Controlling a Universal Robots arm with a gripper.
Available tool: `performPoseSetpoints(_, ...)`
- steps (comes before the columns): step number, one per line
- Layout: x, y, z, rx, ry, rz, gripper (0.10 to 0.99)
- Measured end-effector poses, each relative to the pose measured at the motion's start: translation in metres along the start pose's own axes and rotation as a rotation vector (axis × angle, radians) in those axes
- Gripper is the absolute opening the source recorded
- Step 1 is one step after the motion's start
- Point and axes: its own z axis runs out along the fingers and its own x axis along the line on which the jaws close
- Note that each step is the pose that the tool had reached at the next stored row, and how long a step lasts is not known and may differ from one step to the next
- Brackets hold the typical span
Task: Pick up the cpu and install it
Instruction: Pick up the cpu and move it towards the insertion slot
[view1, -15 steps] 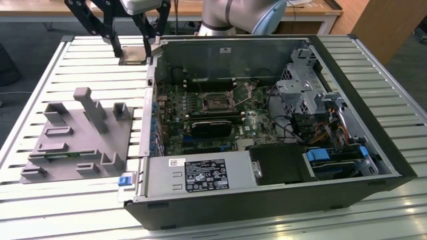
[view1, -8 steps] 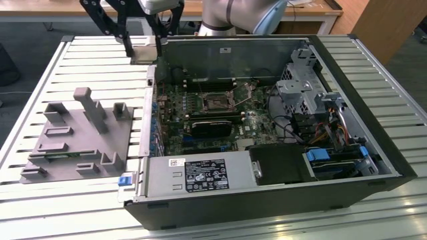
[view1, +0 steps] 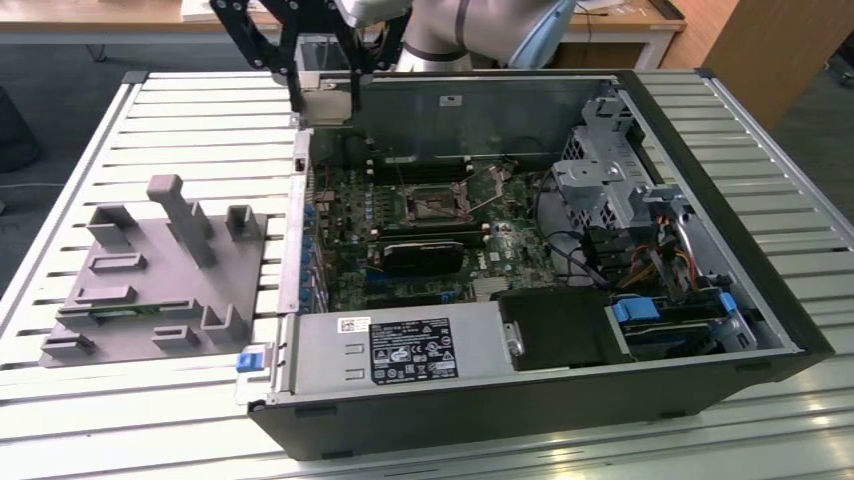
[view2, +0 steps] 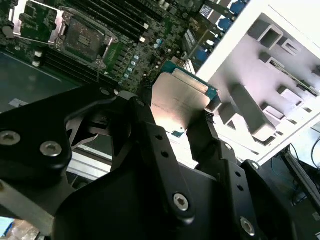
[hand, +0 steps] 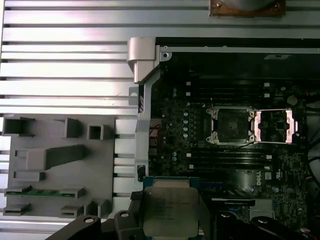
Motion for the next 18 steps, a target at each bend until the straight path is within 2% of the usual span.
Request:
performPoseSetpoints(7, -0.0278, 0.0021, -0.0001, 0.0, 0.0, 0.0, 0.533)
performPoseSetpoints(9, -0.0336, 0.0042, 0.0003, 0.0, 0.0001, 0.0, 0.533)
performPoseSetpoints(13, -0.0416, 0.0133, 0.0017, 0.0, 0.0, 0.0, 0.533)
performPoseSetpoints(18, -0.0557, 0.0234, 0.0033, 0.0, 0.0, 0.0, 0.533)
